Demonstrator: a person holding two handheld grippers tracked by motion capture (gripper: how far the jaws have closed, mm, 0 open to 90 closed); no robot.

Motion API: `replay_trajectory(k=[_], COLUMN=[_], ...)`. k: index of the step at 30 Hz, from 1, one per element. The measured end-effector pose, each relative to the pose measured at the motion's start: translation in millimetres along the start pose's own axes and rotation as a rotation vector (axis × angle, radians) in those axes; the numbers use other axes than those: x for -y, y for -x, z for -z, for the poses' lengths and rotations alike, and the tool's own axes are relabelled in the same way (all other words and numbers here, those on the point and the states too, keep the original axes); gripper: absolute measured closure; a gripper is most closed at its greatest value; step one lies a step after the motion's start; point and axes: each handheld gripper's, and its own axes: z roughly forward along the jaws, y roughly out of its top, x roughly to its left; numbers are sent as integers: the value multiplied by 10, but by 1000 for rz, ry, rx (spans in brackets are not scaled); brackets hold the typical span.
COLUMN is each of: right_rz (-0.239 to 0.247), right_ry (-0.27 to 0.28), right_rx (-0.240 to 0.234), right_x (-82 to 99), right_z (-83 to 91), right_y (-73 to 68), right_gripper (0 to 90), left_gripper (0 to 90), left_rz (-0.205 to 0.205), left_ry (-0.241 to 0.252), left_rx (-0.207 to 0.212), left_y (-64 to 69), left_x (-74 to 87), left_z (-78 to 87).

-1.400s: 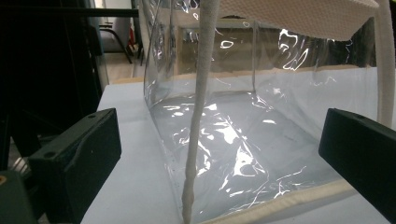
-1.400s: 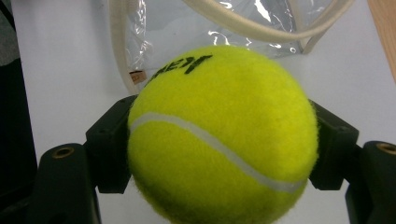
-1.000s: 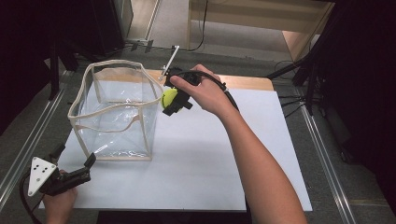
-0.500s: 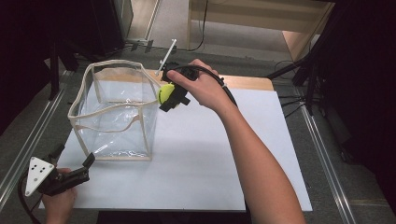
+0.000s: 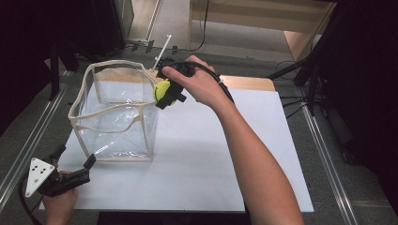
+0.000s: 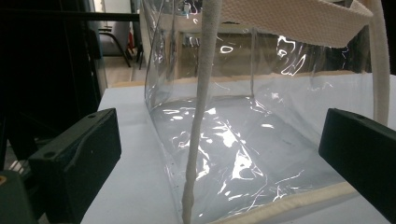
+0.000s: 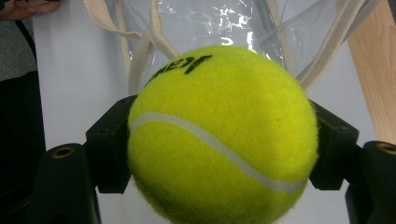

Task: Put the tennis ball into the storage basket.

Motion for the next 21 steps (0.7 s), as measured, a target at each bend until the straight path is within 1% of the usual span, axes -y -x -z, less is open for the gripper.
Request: replay_trajectory(k=[5,13,18,21], right_rz=[-8,5,1,4], right_ry=[6,1,5,5], right_rx=[-6,-14,-13,-11], right_x=[-57,-152,-215,-257], right_z=[-7,-67,-65,-66], right_y=[16,42,63,73], right_gripper=[233,233,233,233], left_gripper=[0,0,0,0], left_rz=[-1,1,2,-5], left_ry=[6,6,8,6], left_rx=[7,12,13,14], left_y=[-9,-3,-5,-5], left_x=[2,2,3,1], left_z=[3,1,0,4])
